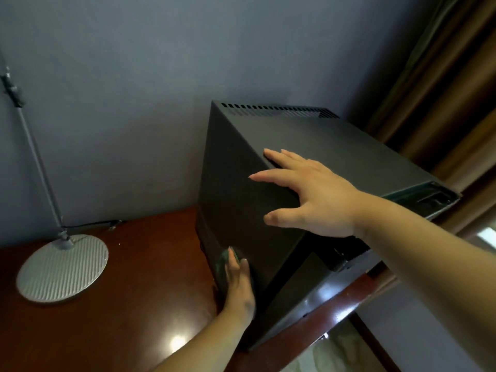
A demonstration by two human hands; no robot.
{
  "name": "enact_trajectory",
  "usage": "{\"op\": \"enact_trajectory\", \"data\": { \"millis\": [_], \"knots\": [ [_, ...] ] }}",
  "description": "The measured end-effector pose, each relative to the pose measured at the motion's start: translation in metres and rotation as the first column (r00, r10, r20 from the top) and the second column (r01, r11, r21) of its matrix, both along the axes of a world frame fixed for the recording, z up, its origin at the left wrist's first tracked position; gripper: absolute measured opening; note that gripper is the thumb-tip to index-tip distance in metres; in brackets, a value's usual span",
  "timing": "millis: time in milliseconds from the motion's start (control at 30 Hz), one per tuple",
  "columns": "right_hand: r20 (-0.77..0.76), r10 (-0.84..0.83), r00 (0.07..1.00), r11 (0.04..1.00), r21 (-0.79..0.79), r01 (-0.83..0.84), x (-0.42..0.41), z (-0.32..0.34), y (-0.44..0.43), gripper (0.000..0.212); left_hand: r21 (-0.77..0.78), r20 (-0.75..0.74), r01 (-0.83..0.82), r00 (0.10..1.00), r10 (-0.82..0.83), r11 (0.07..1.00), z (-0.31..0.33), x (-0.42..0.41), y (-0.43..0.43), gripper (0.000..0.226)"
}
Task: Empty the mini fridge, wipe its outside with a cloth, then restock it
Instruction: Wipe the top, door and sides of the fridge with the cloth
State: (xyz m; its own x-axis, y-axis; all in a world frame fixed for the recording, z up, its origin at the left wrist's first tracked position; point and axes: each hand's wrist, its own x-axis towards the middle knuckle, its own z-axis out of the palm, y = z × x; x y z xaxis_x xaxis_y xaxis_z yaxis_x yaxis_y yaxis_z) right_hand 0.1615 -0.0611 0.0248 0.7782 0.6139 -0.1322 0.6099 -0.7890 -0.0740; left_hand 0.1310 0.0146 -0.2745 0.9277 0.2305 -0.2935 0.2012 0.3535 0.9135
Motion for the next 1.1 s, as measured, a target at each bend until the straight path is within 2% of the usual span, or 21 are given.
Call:
{"op": "enact_trajectory", "data": {
  "millis": [67, 133, 233, 333, 500, 667, 767, 867, 900, 1000, 1067, 1100],
  "knots": [
    [-0.037, -0.044, 0.998, 0.999, -0.017, 0.043, -0.001, 0.004, 0.004, 0.076, 0.025, 0.056, 0.047, 0.997, -0.048, 0.999, 0.007, 0.005, 0.008, 0.072],
    [-0.064, -0.094, 0.994, 0.995, -0.029, 0.092, -0.004, 0.007, 0.010, 0.078, 0.021, 0.117, 0.060, 0.991, -0.062, 0.998, 0.013, 0.018, 0.018, 0.067],
    [-0.079, -0.129, 0.989, 0.991, -0.049, 0.125, -0.005, 0.010, 0.014, 0.085, 0.061, 0.136, 0.060, 0.988, -0.068, 0.996, 0.018, 0.046, 0.035, 0.055],
    [-0.090, -0.166, 0.982, 0.982, -0.102, 0.157, 0.001, 0.011, 0.022, 0.089, 0.113, 0.158, 0.011, 0.987, -0.028, 0.994, 0.031, 0.069, 0.053, 0.060],
    [-0.064, -0.169, 0.984, 0.974, -0.166, 0.156, 0.028, 0.010, 0.056, 0.086, 0.047, 0.047, -0.026, 0.999, 0.024, 0.999, 0.014, 0.116, 0.077, 0.053],
    [-0.045, -0.166, 0.985, 0.975, -0.156, 0.157, 0.055, 0.009, 0.075, 0.084, 0.139, -0.038, -0.009, 0.999, 0.015, 0.990, 0.000, 0.149, 0.101, 0.056],
    [-0.026, -0.182, 0.983, 0.973, -0.145, 0.177, 0.057, 0.005, 0.076, 0.082, 0.149, 0.001, -0.006, 1.000, 0.006, 0.989, -0.027, 0.166, 0.115, 0.061],
    [-0.020, -0.207, 0.978, 0.971, -0.123, 0.204, 0.056, 0.005, 0.076, 0.079, 0.148, -0.023, -0.007, 1.000, 0.011, 0.989, -0.040, 0.178, 0.124, 0.069],
    [-0.024, -0.216, 0.976, 0.970, -0.123, 0.211, 0.056, 0.006, 0.077, 0.078, 0.125, -0.049, 0.000, 0.999, 0.006, 0.992, -0.046, 0.184, 0.127, 0.072],
    [-0.033, -0.233, 0.972, 0.966, -0.122, 0.228, 0.057, 0.006, 0.079, 0.078, -0.002, -0.209, 0.019, 0.978, -0.019, 1.000, -0.095, 0.210, 0.140, 0.109],
    [-0.033, -0.239, 0.970, 0.965, -0.118, 0.234, 0.056, 0.006, 0.080, 0.078, -0.065, -0.289, 0.038, 0.956, -0.056, 0.997, -0.162, 0.234, 0.143, 0.112],
    [-0.032, -0.243, 0.970, 0.964, -0.117, 0.237, 0.056, 0.006, 0.081, 0.078, -0.069, -0.306, 0.046, 0.950, -0.066, 0.997, -0.172, 0.234, 0.140, 0.110]
  ]
}}
